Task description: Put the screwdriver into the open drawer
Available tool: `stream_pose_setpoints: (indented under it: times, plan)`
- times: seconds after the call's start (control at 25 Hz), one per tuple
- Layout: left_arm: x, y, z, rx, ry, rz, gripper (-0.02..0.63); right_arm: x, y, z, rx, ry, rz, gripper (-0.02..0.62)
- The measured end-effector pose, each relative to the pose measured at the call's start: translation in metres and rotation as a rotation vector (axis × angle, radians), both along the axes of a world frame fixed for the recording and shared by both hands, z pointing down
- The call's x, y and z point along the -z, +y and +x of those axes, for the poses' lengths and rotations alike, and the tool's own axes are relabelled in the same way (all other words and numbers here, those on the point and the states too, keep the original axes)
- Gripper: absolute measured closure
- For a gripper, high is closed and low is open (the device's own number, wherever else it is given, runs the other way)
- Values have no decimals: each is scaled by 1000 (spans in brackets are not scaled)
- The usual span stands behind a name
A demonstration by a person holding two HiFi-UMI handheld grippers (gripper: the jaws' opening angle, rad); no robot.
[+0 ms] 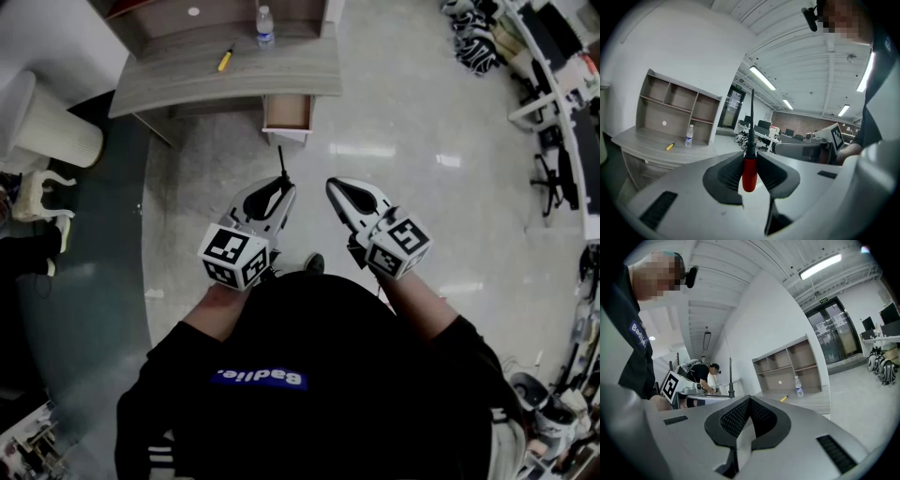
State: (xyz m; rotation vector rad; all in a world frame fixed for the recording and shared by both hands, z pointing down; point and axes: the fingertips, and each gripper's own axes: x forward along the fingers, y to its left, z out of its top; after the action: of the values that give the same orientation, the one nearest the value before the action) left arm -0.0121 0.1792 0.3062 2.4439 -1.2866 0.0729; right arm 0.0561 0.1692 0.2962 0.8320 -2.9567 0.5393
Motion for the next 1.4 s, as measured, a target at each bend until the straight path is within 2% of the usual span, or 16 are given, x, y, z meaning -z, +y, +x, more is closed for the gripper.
stream_pose_setpoints:
  times: [0.6,0.88,1.16,1.4]
  plan:
    - [-4,-20,23,53,-34,8,518,-5,-25,36,10,-39,-7,568]
    - [-16,-39,22,82,-43,-5,518,-11,-44,44,14,-36,-14,568]
    - [-27,-81,3,71,-33,-4,518,-20,-83,34,-17,-5,-23,568]
    - [-43,-133,-25,11,-38,-21,518,-24,-131,5,-69,20,-34,568]
